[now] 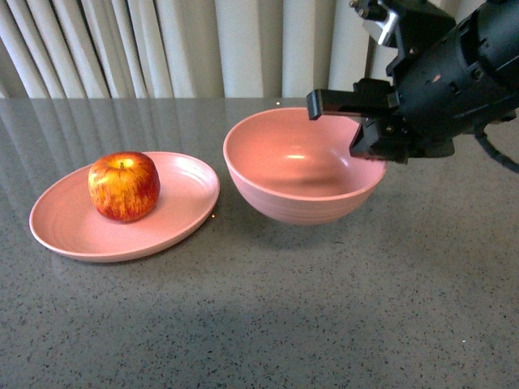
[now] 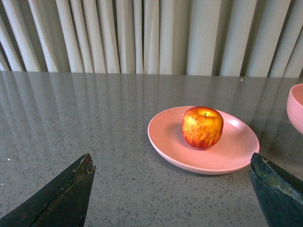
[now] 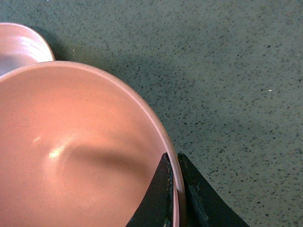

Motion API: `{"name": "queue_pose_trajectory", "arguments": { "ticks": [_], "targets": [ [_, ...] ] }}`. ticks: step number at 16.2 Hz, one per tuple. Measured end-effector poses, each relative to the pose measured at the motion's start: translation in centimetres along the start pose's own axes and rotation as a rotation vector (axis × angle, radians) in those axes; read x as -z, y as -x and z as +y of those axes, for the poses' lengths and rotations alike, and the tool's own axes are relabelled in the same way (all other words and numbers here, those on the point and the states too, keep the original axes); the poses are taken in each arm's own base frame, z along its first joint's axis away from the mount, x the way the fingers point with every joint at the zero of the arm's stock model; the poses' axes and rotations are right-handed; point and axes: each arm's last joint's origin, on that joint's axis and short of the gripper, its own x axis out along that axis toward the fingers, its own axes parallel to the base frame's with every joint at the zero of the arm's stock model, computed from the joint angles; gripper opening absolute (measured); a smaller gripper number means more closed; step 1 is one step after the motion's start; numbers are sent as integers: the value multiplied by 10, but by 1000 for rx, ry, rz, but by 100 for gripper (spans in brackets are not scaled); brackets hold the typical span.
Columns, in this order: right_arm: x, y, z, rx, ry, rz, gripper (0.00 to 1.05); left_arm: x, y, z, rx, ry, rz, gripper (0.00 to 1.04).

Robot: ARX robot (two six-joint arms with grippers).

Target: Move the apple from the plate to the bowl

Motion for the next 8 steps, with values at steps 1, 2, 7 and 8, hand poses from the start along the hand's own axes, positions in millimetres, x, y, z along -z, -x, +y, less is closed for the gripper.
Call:
{"name": "queue_pose_trajectory", "arguments": {
  "ticks": [1,2,7,8],
  "targets": [
    [2,-4,2,0,2,7,3,0,0,0,0,0,0,98],
    [5,-9,5,-2,4,20,3,0,0,0,0,0,0,98],
    [16,-28,11,10,-5,80,3,0,0,0,0,0,0,98],
    [18,-32,12,14,-4,91,3,0,0,0,0,0,0,98]
  ]
}}
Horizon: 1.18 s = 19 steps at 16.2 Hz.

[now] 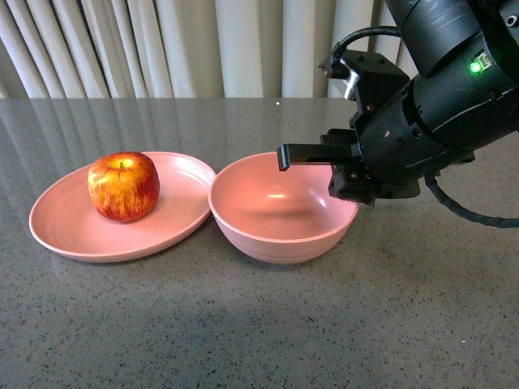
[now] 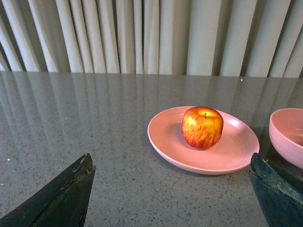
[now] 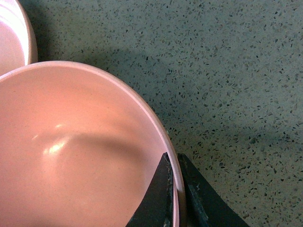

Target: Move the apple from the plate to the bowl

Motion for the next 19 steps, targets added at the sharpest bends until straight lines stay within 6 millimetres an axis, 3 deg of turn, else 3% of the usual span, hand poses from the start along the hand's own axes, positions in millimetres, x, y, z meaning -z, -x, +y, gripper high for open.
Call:
{"name": "queue_pose_trajectory", "arguments": {
  "ticks": [10,15,17,19],
  "targets": [
    [-2,-14,0,18,-46,26,3,0,0,0,0,0,0,98],
    [-5,-11,0,7,-54,27,52,0,0,0,0,0,0,98],
    [-13,4,-1,-11,-61,-9,72,0,0,0,0,0,0,98],
    [-22,37,-7,-69,-83,-98,94,0,0,0,0,0,0,98]
  ]
}}
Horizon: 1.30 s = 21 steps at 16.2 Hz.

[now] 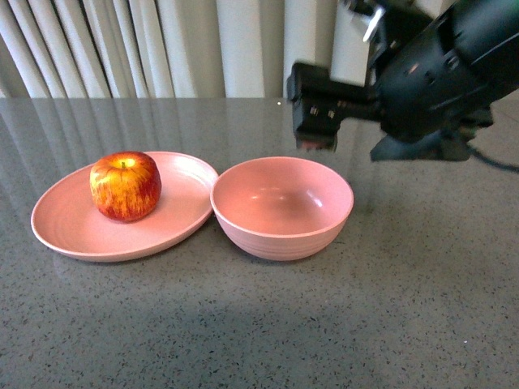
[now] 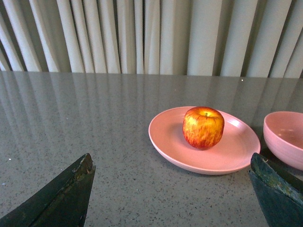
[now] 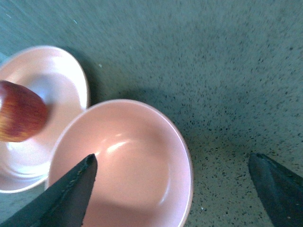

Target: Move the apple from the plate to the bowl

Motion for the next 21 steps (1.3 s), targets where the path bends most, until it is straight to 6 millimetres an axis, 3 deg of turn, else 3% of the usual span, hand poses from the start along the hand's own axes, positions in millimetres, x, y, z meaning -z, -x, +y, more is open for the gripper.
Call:
{"name": "queue_pose_trajectory", "arguments": {
  "ticks": [1,3,6,8,11,13,15,19,21],
  "targets": [
    [-4,22,-7,-29,-21,-64,100,0,0,0,0,0,0,98],
    [1,71,-23,-67,-69,-195,98,0,0,0,0,0,0,98],
    [39,150,-57,-11,-111,-478,98,0,0,0,0,0,0,98],
    [76,189,-78,113,-122,-662,98,0,0,0,0,0,0,98],
    [136,205,-81,195,-92,-677,98,0,0,0,0,0,0,98],
    [164,210,-74,286,68,-781,75,0,0,0,0,0,0,98],
    [194,204,-78,336,117,-737,52,0,0,0,0,0,0,98],
    [208,199,-80,342,150,-785,4,0,0,0,0,0,0,98],
    [212,194,-82,345,155,-772,2,0,0,0,0,0,0,98]
  ]
}}
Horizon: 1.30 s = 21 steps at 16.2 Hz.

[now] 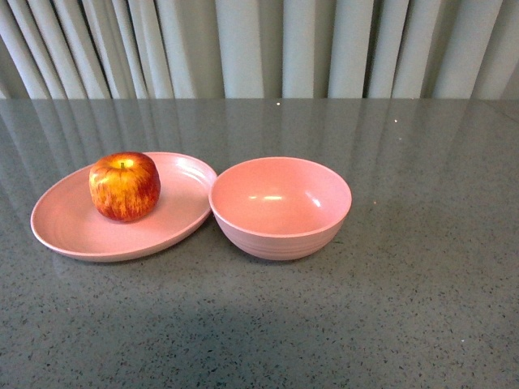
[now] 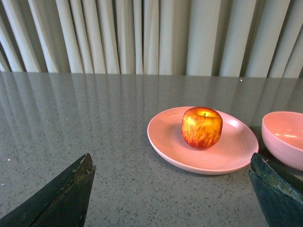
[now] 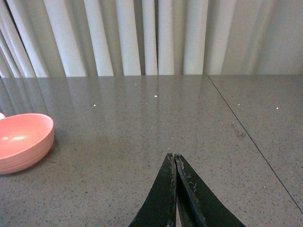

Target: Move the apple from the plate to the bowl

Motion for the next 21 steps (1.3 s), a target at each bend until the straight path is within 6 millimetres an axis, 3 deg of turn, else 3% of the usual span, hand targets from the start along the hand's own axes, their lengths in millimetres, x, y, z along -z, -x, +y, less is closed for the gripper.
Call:
{"name": "queue_pose_trajectory", "arguments": {
  "ticks": [6,14,21],
  "targets": [
    [14,1,0,0,3,-6,2,0,0,0,-1,0,0,98],
    [13,1,0,0,4,-14,5,0,0,0,0,0,0,98],
    [13,1,0,0,4,-14,86,0,0,0,0,0,0,98]
  ]
}}
